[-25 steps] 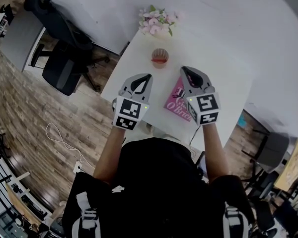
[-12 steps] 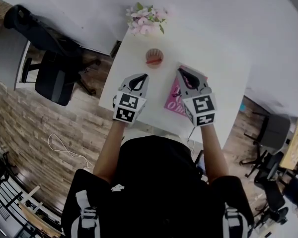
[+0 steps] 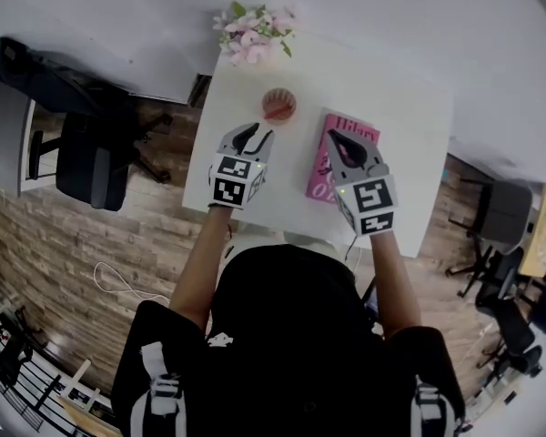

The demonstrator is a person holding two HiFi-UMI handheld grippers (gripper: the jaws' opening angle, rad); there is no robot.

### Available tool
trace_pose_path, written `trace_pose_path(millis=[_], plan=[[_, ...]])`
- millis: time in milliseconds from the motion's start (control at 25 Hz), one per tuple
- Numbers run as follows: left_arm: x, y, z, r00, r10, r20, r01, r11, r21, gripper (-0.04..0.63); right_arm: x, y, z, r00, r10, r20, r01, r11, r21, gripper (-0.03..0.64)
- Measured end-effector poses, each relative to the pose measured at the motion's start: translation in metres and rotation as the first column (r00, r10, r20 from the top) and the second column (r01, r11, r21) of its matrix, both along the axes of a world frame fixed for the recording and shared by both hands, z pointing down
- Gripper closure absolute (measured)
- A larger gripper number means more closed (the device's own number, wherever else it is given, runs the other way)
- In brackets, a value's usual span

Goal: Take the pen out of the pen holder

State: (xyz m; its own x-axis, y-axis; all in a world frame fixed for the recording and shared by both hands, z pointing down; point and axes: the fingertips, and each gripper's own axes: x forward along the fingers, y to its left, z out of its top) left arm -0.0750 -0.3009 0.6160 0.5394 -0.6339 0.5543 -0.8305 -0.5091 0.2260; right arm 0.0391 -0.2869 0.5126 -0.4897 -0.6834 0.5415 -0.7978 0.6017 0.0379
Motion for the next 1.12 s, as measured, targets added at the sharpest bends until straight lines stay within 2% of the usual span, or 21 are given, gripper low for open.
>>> trace_pose_path(millis=[360,680,800,1120], plan=[[0.009,-0.02,0.01,0.999,0.043,-0.002,-0.043,0.999,-0.003,0.446,0.005,0.005,0.012,0.999,0.039,-0.037,-0.04,0.999,-0.032,0.581],[0.013,-0.03,0.024,0.998,0.061,0.027,-0.06,0.998,-0.02,0.448,0.005,0.008,0.02,0.997,0.046,-0.054,-0.049,0.997,-0.052,0.581],[0.012,-0.031,0.026,0.996,0.061,0.06,-0.06,0.998,-0.022,0.485,0.007,0.008,0.022,0.997,0.051,-0.056,-0.054,0.997,-0.057,0.581],[0.014,-0.032,0.03,0.996,0.052,0.073,-0.05,0.998,-0.03,0.541,0.011,0.006,0.025,0.997,0.059,-0.054,-0.062,0.996,-0.062,0.581]])
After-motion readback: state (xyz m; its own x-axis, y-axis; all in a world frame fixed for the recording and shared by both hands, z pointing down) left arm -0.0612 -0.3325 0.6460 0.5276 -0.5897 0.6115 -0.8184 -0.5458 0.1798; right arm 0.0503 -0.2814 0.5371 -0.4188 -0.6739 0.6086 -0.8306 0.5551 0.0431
